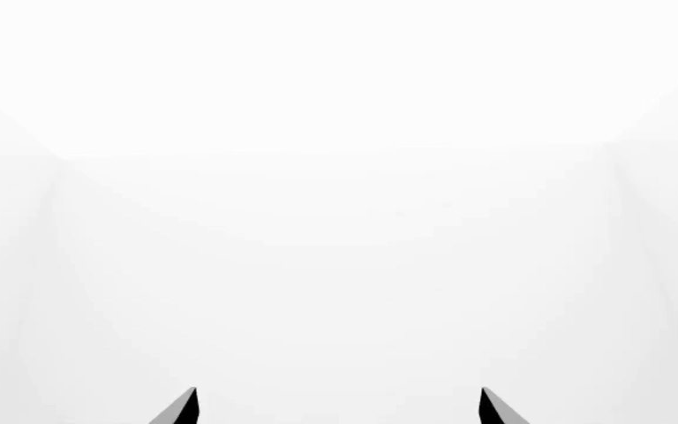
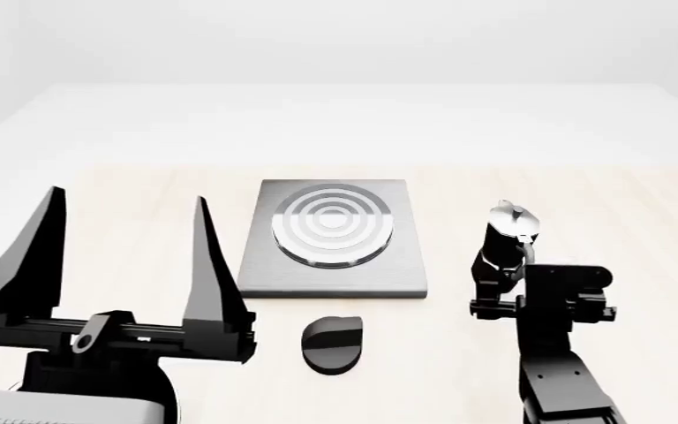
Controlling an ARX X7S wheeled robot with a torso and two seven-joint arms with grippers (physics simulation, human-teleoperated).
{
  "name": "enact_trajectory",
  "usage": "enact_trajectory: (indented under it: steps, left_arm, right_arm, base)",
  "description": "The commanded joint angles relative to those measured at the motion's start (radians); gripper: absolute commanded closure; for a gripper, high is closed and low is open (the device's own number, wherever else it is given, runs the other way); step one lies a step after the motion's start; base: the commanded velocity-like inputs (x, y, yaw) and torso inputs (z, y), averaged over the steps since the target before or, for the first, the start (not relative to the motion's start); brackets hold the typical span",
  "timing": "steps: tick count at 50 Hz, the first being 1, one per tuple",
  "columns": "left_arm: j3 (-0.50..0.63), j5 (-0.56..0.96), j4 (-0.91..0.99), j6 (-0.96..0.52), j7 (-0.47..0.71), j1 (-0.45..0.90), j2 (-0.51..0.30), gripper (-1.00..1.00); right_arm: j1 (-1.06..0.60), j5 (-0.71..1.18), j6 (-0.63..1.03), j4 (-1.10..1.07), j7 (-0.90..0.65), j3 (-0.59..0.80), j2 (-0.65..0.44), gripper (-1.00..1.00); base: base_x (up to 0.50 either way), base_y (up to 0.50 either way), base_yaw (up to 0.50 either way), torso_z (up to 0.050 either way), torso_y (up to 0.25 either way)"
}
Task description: Turn on the stove and put the moka pot on it.
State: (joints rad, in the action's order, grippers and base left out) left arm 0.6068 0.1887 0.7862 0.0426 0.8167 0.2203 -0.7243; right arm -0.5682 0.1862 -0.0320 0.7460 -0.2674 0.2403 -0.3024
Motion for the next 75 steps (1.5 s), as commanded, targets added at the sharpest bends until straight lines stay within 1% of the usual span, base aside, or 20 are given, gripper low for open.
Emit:
enact_trajectory:
  steps: [1, 7, 10, 11, 18, 27, 33, 37, 40, 48, 53, 54, 55, 58, 59, 63, 64, 65, 66, 75]
  left_arm:
    - [0.003, -0.001, -0.01, 0.006, -0.004, 0.0, 0.003, -1.0]
    - [0.003, 0.0, -0.007, 0.005, -0.004, -0.003, 0.001, -1.0]
    - [0.006, -0.001, -0.011, 0.005, -0.007, -0.002, 0.005, -1.0]
    - [0.007, -0.002, -0.011, 0.005, -0.008, -0.002, 0.006, -1.0]
    - [0.01, -0.001, -0.006, -0.007, -0.01, 0.005, 0.009, -1.0]
    - [0.014, -0.006, -0.007, -0.006, -0.01, 0.002, 0.012, -1.0]
    - [0.014, -0.007, -0.011, 0.001, -0.01, -0.004, 0.011, -1.0]
    - [0.013, -0.009, -0.014, 0.006, -0.009, -0.008, 0.011, -1.0]
    - [0.012, -0.009, -0.014, 0.009, -0.007, -0.011, 0.009, -1.0]
    - [0.002, -0.005, -0.013, 0.02, -0.002, -0.022, 0.0, -1.0]
    - [-0.002, -0.001, -0.018, 0.033, -0.001, -0.028, -0.003, -1.0]
    - [-0.003, 0.0, -0.02, 0.036, -0.001, -0.029, -0.003, -1.0]
    - [-0.003, 0.001, -0.02, 0.037, -0.001, -0.03, -0.003, -1.0]
    - [-0.003, -0.002, -0.019, 0.038, 0.001, -0.033, -0.004, -1.0]
    - [-0.005, 0.001, -0.02, 0.039, 0.001, -0.034, -0.006, -1.0]
    - [-0.007, 0.005, -0.017, 0.035, 0.001, -0.03, -0.006, -1.0]
    - [-0.006, 0.004, -0.016, 0.032, 0.0, -0.028, -0.005, -1.0]
    - [-0.005, 0.004, -0.018, 0.033, -0.001, -0.028, -0.004, -1.0]
    - [-0.006, 0.004, -0.019, 0.035, -0.001, -0.029, -0.004, -1.0]
    - [-0.016, 0.007, -0.016, 0.042, 0.004, -0.04, -0.016, -1.0]
  right_arm:
    - [-0.026, -0.01, -0.039, 0.072, 0.008, 0.009, 0.012, -1.0]
    - [-0.039, -0.01, -0.058, 0.111, 0.012, 0.009, 0.017, -1.0]
    - [-0.026, -0.005, -0.051, 0.082, 0.011, 0.007, 0.013, -1.0]
    - [-0.023, -0.004, -0.056, 0.079, 0.009, 0.004, 0.012, 1.0]
    - [-0.01, -0.002, -0.079, 0.076, 0.002, -0.002, 0.004, 1.0]
    - [0.011, 0.001, -0.039, -0.011, -0.002, 0.005, -0.002, 1.0]
    - [-0.003, 0.0, 0.055, -0.158, -0.017, 0.013, -0.018, 1.0]
    - [-0.056, -0.014, 0.107, -0.213, -0.025, 0.026, -0.019, 1.0]
    - [-0.094, -0.015, 0.133, -0.215, -0.024, 0.03, -0.014, 1.0]
    - [-0.185, -0.015, 0.093, -0.105, -0.014, 0.029, 0.016, 1.0]
    - [-0.212, -0.008, 0.006, -0.055, 0.013, 0.027, 0.032, 1.0]
    - [-0.227, -0.019, -0.011, -0.022, 0.016, 0.036, 0.039, 1.0]
    - [-0.243, -0.027, -0.069, 0.053, 0.024, 0.041, 0.052, 1.0]
    - [-0.282, -0.038, -0.114, 0.124, 0.04, 0.052, 0.067, 1.0]
    - [-0.306, -0.039, -0.174, 0.182, 0.06, 0.055, 0.08, 1.0]
    - [-0.378, -0.051, -0.268, 0.342, 0.08, 0.064, 0.109, 1.0]
    - [-0.407, -0.054, -0.298, 0.407, 0.082, 0.064, 0.121, 1.0]
    - [-0.442, -0.068, -0.382, 0.525, 0.088, 0.073, 0.141, 1.0]
    - [-0.472, -0.073, -0.379, 0.556, 0.091, 0.076, 0.147, 1.0]
    - [-0.524, -0.118, -0.333, 0.562, 0.08, 0.08, 0.166, 1.0]
  base:
    - [0.0, 0.0, 0.0, 0.0, 0.0]
    - [0.0, 0.0, 0.0, 0.0, 0.0]
    - [0.0, 0.0, 0.0, 0.0, 0.0]
    - [0.0, 0.0, 0.0, 0.0, 0.0]
    - [0.0, 0.0, 0.0, 0.0, 0.0]
    - [0.0, 0.0, 0.0, 0.0, 0.0]
    - [0.0, 0.0, 0.0, 0.0, 0.0]
    - [0.0, 0.0, 0.0, 0.0, 0.003]
    - [0.0, 0.0, 0.0, 0.0, 0.0]
    - [0.0, 0.0, 0.0, 0.0, 0.001]
    - [0.0, 0.0, 0.0, 0.0, 0.0]
    - [0.0, 0.0, 0.0, 0.0, 0.0]
    - [0.0, 0.0, 0.0, 0.0, 0.0]
    - [0.0, 0.0, 0.0, 0.0, 0.003]
    - [0.0, 0.0, 0.0, 0.0, 0.0]
    - [0.0, 0.0, 0.0, 0.0, 0.0]
    - [0.0, 0.0, 0.0, 0.0, 0.0]
    - [0.0, 0.0, 0.0, 0.0, 0.0]
    - [0.0, 0.0, 0.0, 0.0, 0.01]
    - [0.0, 0.0, 0.0, 0.0, 0.001]
